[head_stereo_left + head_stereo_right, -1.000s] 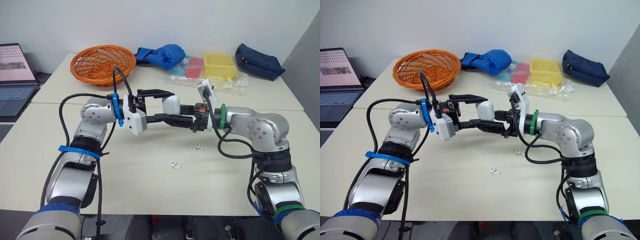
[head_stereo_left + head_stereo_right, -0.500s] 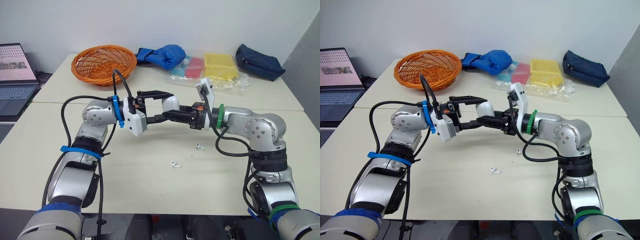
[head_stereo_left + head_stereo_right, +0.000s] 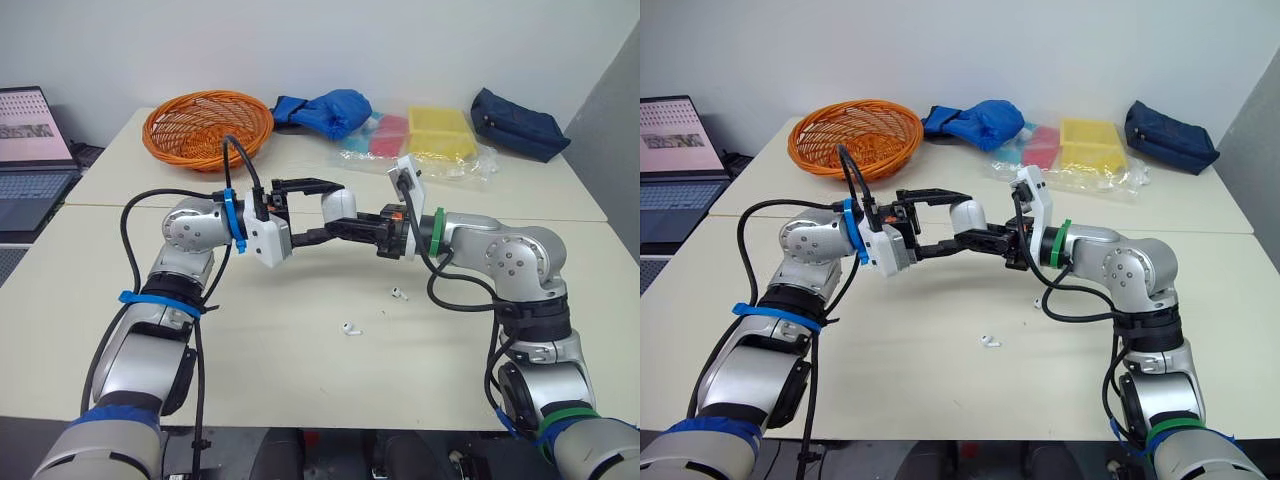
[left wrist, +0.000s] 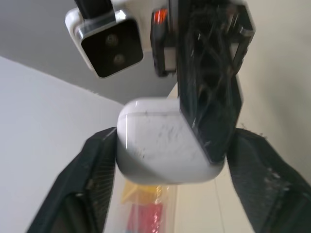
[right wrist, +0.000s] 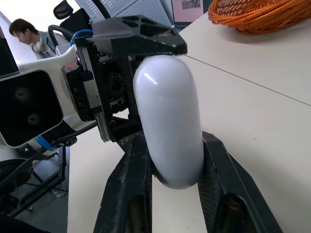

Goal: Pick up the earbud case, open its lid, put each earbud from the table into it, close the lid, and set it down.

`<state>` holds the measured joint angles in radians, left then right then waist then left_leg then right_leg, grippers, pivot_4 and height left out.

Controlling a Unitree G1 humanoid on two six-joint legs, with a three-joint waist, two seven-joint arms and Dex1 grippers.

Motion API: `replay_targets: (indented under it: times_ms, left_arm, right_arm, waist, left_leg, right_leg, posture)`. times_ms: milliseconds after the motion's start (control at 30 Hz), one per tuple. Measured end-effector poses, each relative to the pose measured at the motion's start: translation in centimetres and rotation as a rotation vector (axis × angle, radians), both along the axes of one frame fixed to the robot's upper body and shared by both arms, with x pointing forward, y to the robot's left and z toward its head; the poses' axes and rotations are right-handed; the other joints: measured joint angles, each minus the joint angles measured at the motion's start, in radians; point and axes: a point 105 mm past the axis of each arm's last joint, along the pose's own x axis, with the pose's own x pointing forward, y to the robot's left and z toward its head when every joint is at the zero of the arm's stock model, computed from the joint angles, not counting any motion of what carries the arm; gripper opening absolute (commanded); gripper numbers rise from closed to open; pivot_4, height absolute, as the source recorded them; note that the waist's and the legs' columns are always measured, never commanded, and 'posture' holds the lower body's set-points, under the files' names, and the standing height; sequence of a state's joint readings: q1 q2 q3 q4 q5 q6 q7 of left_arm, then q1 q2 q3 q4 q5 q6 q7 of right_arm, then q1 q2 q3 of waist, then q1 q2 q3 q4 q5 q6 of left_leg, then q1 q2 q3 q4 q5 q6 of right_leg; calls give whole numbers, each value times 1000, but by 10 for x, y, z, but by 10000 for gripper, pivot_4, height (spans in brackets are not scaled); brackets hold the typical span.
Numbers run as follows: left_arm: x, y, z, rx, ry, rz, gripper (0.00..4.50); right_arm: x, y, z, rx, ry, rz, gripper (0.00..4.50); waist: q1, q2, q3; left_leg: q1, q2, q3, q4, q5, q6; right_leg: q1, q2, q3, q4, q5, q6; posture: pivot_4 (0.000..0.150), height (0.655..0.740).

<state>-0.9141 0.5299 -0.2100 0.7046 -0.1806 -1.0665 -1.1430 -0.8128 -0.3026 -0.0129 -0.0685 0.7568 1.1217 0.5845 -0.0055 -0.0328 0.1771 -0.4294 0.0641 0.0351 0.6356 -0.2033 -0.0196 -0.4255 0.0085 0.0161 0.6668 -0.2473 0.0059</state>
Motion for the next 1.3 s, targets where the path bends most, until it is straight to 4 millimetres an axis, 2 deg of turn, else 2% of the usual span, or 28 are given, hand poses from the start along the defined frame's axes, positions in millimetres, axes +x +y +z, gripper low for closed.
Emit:
replay_targets:
  times_ms: [33, 367, 467, 567, 633, 700, 833, 1000, 1100, 1200, 1300]
  left_arm:
    - [-1, 0, 1, 6, 18, -8, 45000]
    - [1, 8, 3, 77, 132, -10, 45000]
    - [5, 19, 11, 115, 251, 6, 45000]
    - [15, 31, 30, 222, 477, 90, 45000]
    - [16, 31, 44, 285, 539, 127, 45000]
    - [15, 23, 51, 342, 578, 142, 45000]
    - [12, 11, 34, 462, 688, 153, 45000]
    - [13, 6, 16, 575, 684, 173, 45000]
    - [16, 5, 9, 583, 694, 175, 45000]
    - [20, 1, 3, 574, 720, 175, 39760]
    - [24, -2, -2, 563, 735, 188, 30853]
  right_arm:
    - [1, -1, 0, 2, -1, -5, 8379]
    - [5, -4, 2, -15, -43, -32, 8375]
    - [11, -17, -3, -154, -171, -79, 8374]
    - [14, -21, -22, -373, -362, -88, 8374]
    - [12, -18, -33, -436, -411, -65, 8374]
    - [10, -11, -37, -449, -442, -41, 8374]
    - [10, -2, -35, -449, -487, -38, 8374]
    - [11, 9, -28, -457, -545, -40, 8374]
    - [11, 11, -29, -464, -546, -35, 8374]
    - [11, 11, -29, -472, -544, -36, 8374]
    - [8, 14, -28, -465, -544, -30, 8374]
  waist:
    - [0, 0, 0]
    - [-1, 0, 0]
    - [-6, 0, 0]
    - [-7, 0, 1]
    - [-11, 0, 1]
    - [-13, 0, 1]
    - [-23, 0, 1]
    - [-24, 0, 1]
    - [-24, 0, 1]
    - [-23, 0, 1]
    - [-23, 0, 1]
  left_leg:
    - [0, 0, 0, 0, 0, 0]
    - [0, 0, -1, 6, 0, 0]
    - [0, 0, -1, 9, 0, 0]
    - [0, 0, -3, 11, 0, 0]
    - [0, 0, -3, 11, 0, 0]
    - [0, 0, -3, 10, 0, 0]
    - [0, 1, -3, 10, 0, 0]
    - [0, 2, -3, 10, 0, 0]
    - [-1, 3, -3, 10, 0, 0]
    - [-2, 2, -3, 10, 0, 0]
    - [-2, 2, -3, 10, 0, 0]
  right_leg:
    - [0, 0, 0, 0, 0, 0]
    - [0, 1, 0, 6, -1, 1]
    - [-1, 1, 0, 9, -3, 4]
    - [-1, 2, -1, 11, -4, 4]
    - [-1, 3, 0, 11, -4, 4]
    - [-1, 3, 0, 12, -4, 4]
    - [-2, 3, 0, 13, -5, 2]
    - [-4, 5, 0, 14, -6, 0]
    - [-5, 5, 0, 14, -6, 0]
    - [-6, 4, 1, 14, -6, 0]
    - [-6, 5, 0, 14, -6, 0]
  posture:
    - [1500, 7400]
    - [1500, 7400]
    - [1500, 7400]
    - [1500, 7400]
    - [1500, 7400]
    - [1500, 7400]
    - [1500, 7400]
    - [1500, 7400]
    - [1500, 7400]
    - [1500, 7400]
    - [1500, 7400]
